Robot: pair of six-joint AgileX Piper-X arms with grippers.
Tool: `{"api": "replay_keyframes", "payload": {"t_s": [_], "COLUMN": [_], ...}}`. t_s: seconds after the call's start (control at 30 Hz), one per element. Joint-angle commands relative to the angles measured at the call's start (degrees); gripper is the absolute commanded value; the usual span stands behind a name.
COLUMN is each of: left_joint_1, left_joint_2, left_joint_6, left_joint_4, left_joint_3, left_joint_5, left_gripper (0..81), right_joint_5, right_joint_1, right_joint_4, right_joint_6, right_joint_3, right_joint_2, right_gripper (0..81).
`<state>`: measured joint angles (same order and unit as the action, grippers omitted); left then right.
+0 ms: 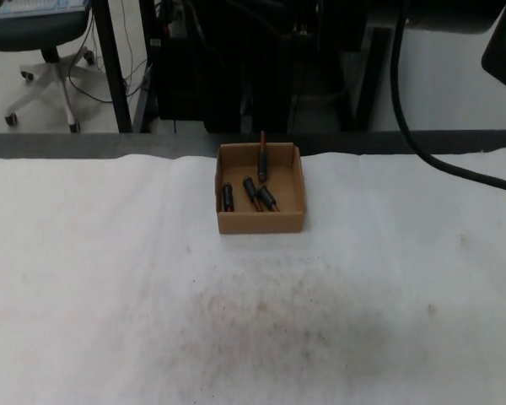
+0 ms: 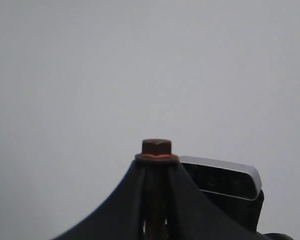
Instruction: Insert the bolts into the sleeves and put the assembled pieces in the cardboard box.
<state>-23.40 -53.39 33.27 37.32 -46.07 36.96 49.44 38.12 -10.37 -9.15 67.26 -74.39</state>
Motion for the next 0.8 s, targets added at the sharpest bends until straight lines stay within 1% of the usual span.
{"api": "replay_keyframes", "payload": {"t_s": [0.0,0.27,0.43,0.47,0.5,0.57,0.67,0.73,0.77], "left_joint_1": [0.1,0.1,0.1,0.1,0.1,0.1,0.1,0.1,0.1], "left_joint_2": [0.1,0.1,0.1,0.1,0.1,0.1,0.3,0.3,0.3], "left_joint_6": [0.3,0.2,-2.7,-3.5,-3.7,-3.7,-3.4,-1.2,-0.5], "left_joint_4": [0.6,-1.1,-8.0,-8.4,-8.3,-7.7,-7.5,-7.5,-7.5], "left_joint_3": [-0.1,-0.1,-0.1,-0.1,-0.1,-0.1,-0.1,-0.1,-0.1], "left_joint_5": [0.2,0.7,6.6,8.4,9.4,10.5,10.7,10.2,10.2], "left_gripper": [0.2,0.2,0.1,1.5,4.7,15.0,41.0,55.0,57.6], "right_joint_5": [-0.2,-0.3,-0.2,-0.2,-0.2,-0.2,-0.2,-0.2,-0.2], "right_joint_1": [0.0,0.0,0.0,0.0,0.0,0.0,0.0,0.0,0.0], "right_joint_4": [-2.0,-2.0,-2.8,-3.0,-3.1,-3.1,-2.9,-2.9,-2.9], "right_joint_6": [-0.4,-0.4,-0.4,-0.4,-0.4,-0.4,-0.4,-0.4,-0.4], "right_joint_3": [0.3,0.3,0.3,0.3,0.3,0.3,0.3,0.3,0.3], "right_joint_2": [0.1,0.1,0.1,0.1,0.1,0.1,0.1,0.1,0.1], "right_gripper": [0.8,0.8,0.8,0.8,0.8,0.8,0.8,0.8,0.8]}}
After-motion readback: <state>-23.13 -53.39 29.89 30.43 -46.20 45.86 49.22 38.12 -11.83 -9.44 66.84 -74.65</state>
